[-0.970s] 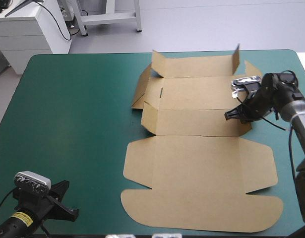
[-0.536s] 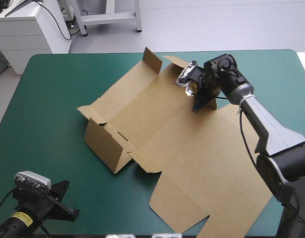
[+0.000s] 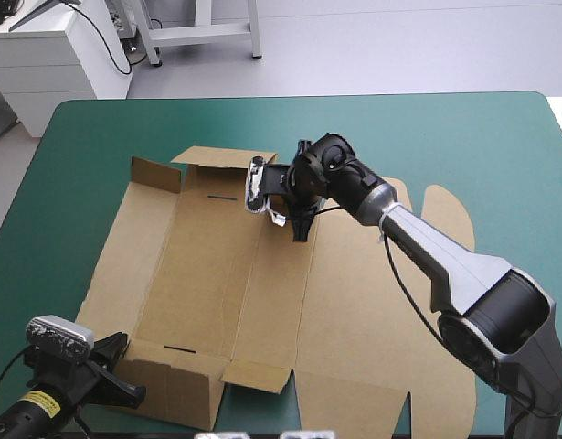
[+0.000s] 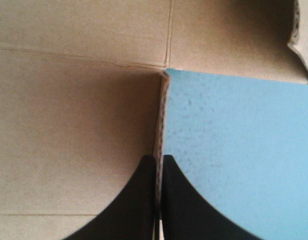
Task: Fold the box
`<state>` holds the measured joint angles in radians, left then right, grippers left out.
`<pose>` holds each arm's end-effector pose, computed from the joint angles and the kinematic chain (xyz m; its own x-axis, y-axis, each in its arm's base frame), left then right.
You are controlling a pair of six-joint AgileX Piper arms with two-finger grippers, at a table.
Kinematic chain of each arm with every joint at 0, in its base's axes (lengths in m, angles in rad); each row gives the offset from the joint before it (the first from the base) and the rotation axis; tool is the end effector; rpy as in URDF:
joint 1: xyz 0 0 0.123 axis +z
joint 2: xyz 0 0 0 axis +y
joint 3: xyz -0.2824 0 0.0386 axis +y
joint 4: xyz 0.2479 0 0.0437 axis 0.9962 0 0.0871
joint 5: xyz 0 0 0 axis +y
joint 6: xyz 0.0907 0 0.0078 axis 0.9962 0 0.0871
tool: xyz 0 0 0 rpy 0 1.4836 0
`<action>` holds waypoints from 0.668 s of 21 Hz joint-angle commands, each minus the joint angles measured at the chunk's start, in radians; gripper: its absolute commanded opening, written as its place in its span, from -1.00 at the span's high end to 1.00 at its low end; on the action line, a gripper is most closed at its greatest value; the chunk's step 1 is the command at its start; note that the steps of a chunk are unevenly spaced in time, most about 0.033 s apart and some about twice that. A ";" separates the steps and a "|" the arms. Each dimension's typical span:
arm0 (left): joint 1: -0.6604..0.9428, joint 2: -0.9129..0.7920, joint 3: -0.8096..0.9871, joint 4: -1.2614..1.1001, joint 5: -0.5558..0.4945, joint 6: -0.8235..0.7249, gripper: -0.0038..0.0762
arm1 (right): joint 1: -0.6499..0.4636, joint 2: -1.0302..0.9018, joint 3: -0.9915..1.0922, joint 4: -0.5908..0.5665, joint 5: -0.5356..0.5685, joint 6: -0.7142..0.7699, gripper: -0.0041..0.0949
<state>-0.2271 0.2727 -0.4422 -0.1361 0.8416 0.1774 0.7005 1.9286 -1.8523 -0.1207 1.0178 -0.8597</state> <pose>0.0477 -0.0205 0.2714 -0.5057 0.2050 -0.8380 0.3514 0.9361 0.0169 0.3379 0.2727 0.3222 0.0889 -0.9628 -0.2551 -0.8757 0.0465 -0.4806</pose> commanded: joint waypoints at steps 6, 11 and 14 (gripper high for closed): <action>-0.001 0.010 -0.023 -0.018 -0.061 -0.001 0.92 | 0.063 -0.041 -0.036 0.045 0.070 -0.045 0.95; -0.001 0.010 -0.023 -0.018 -0.061 -0.001 0.92 | 0.063 -0.031 -0.032 0.015 0.058 -0.012 0.74; -0.001 0.010 -0.023 -0.018 -0.061 -0.001 0.92 | 0.063 -0.031 -0.032 -0.014 0.048 0.004 0.26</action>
<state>-0.2271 0.2727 -0.4422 -0.1361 0.8416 0.1774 0.7613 1.9519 -1.8544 -0.1044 1.0994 -0.8685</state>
